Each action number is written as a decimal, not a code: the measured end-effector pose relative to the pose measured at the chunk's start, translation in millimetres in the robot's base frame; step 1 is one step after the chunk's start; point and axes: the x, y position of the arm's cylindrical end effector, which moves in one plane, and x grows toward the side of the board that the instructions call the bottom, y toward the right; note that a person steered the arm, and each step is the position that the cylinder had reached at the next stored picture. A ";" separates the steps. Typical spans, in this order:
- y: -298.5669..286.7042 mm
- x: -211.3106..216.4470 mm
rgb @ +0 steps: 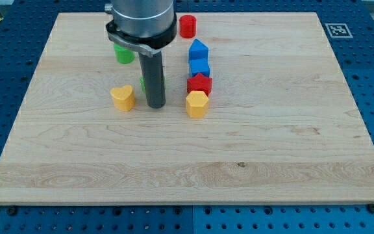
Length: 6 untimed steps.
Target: Nudge the red star right a bit
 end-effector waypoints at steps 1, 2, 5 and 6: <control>-1.2 -5.8; -7.3 -5.8; 31.2 -5.8; 48.9 -9.4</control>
